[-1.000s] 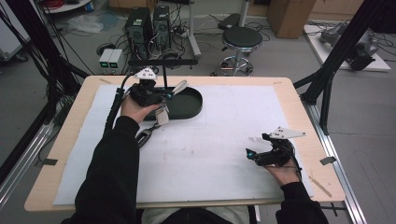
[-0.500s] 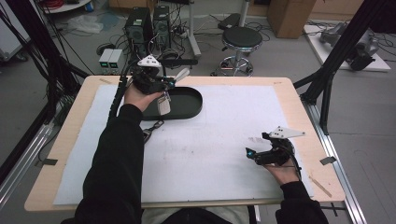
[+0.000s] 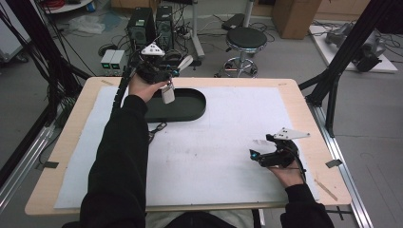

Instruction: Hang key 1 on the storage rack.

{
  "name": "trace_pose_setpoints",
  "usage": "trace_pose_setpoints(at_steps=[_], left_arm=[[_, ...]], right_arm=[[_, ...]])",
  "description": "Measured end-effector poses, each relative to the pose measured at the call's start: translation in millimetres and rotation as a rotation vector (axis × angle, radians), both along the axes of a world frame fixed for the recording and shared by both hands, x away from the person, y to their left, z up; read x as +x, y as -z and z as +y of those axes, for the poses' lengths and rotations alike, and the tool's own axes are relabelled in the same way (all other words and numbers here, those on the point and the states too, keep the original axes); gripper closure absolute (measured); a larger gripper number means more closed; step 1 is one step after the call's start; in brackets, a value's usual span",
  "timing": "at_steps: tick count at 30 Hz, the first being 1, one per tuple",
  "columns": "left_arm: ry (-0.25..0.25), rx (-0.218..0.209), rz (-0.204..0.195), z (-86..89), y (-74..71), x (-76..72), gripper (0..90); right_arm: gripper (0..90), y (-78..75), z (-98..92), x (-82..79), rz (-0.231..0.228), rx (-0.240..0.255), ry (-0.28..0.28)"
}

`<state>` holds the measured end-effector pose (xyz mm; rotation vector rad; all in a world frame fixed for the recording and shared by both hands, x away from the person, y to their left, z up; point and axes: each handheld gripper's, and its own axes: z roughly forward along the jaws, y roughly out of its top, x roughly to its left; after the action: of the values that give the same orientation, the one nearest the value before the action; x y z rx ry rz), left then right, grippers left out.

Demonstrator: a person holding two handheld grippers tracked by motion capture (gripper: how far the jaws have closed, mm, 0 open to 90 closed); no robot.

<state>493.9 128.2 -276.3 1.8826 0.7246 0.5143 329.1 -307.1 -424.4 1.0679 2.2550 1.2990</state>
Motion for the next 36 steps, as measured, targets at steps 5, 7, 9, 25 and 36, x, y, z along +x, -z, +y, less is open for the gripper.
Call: trace_pose_setpoints(at_steps=[5, 7, 9, 25, 36], left_arm=[[-0.036, -0.004, -0.020, -2.2, -3.8, 7.4, 82.0], [-0.046, -0.030, -0.058, -2.7, -6.6, 8.1, 82.0], [-0.059, -0.057, -0.071, -2.7, -9.1, 10.1, 82.0], [-0.131, -0.044, -0.097, -5.9, -11.8, 34.9, 81.9], [-0.161, -0.039, -0.087, -9.9, -9.8, 41.1, 81.9]], right_arm=[[0.8, 0.2, 1.0, -0.2, -0.005, -0.003, -0.004], [0.8, 0.2, 0.5, 0.3, -0.005, 0.002, -0.004], [0.8, 1.1, 0.5, 1.7, 0.007, 0.008, -0.009], [0.8, 0.1, -1.6, 1.5, 0.001, 0.016, 0.000], [0.8, 0.8, -2.0, 2.0, 0.002, 0.011, -0.001]])
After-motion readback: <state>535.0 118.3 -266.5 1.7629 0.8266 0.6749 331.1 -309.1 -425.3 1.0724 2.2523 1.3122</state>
